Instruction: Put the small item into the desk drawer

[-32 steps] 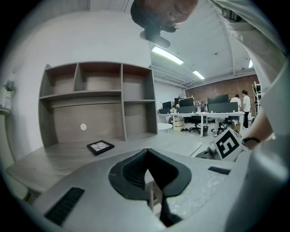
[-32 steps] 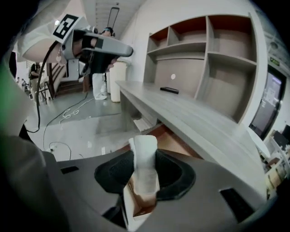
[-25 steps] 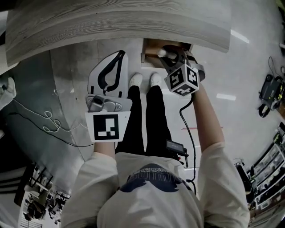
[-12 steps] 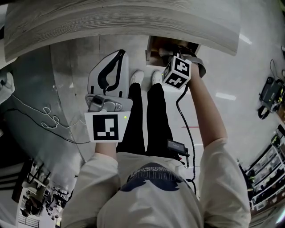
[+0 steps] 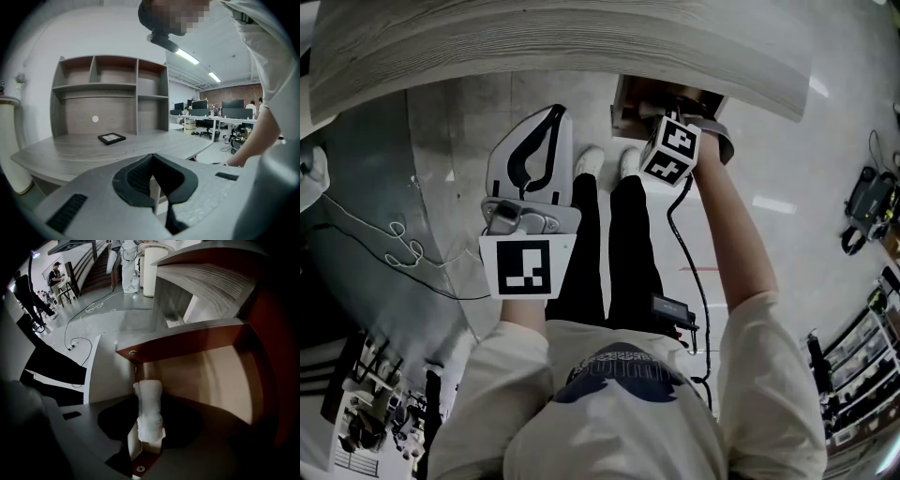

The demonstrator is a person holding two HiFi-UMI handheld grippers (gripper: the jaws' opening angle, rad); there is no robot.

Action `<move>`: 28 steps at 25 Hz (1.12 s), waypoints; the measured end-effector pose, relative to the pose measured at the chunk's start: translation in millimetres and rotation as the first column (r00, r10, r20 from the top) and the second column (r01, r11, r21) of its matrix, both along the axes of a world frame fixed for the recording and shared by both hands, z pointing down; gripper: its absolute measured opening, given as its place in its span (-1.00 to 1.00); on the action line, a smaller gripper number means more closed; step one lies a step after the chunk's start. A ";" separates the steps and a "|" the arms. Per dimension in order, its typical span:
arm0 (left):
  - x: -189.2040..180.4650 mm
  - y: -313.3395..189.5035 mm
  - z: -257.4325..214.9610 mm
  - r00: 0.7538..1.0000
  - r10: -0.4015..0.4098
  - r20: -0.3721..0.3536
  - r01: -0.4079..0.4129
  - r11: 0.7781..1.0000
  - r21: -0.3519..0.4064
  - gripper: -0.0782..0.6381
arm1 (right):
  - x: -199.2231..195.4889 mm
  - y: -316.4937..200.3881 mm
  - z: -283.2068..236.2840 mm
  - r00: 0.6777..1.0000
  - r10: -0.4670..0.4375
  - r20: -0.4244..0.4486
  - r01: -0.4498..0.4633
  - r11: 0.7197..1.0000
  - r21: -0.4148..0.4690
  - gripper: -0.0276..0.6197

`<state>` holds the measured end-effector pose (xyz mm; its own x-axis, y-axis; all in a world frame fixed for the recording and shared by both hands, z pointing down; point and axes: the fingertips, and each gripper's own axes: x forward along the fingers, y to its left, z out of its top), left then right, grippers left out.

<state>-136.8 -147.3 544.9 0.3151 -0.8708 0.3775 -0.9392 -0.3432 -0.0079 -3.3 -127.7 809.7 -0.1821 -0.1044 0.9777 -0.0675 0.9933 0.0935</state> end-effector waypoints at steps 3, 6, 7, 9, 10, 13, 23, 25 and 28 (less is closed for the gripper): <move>0.5 -0.3 -0.2 1.000 0.003 0.001 -0.003 1.000 0.000 -0.76 | -0.6 0.5 0.4 1.000 0.012 0.014 -0.012 1.000 -0.005 -0.50; 1.7 0.0 -1.3 1.000 0.006 0.004 -0.006 1.000 0.005 -0.76 | -0.3 1.4 -0.5 0.999 0.027 0.029 -0.026 0.999 -0.020 -0.49; 2.0 0.3 -1.4 1.000 0.005 0.006 -0.005 1.000 0.006 -0.76 | -0.4 1.4 -1.3 0.998 0.042 0.039 -0.040 0.999 -0.032 -0.48; 1.7 1.1 -1.3 1.000 -0.001 0.010 0.001 1.000 0.010 -0.76 | -1.5 0.9 -3.1 0.994 0.083 0.065 -0.079 0.995 -0.068 -0.46; 1.4 1.8 -0.9 1.000 -0.003 0.013 0.003 1.000 0.009 -0.76 | -2.3 0.8 -4.1 0.992 0.100 0.074 -0.093 0.992 -0.087 -0.45; 1.4 4.0 1.2 1.000 -0.001 0.021 0.001 1.000 0.001 -0.76 | -3.8 1.0 -5.9 0.990 0.117 0.083 -0.106 0.986 -0.128 -0.44; 3.8 8.7 4.2 1.000 -0.005 0.027 0.005 1.000 -0.001 -0.76 | -1.1 2.2 -10.5 0.987 0.129 0.091 -0.103 0.964 -0.246 -0.34; 4.5 9.2 3.8 1.000 -0.004 0.027 0.004 1.000 -0.001 -0.76 | 0.4 1.9 -13.0 0.985 0.141 0.095 -0.112 0.959 -0.261 -0.31; 5.4 9.6 2.7 1.000 -0.004 0.025 0.004 1.000 -0.001 -0.76 | 2.6 5.0 -15.9 0.979 0.174 0.102 -0.138 0.947 -0.290 -0.30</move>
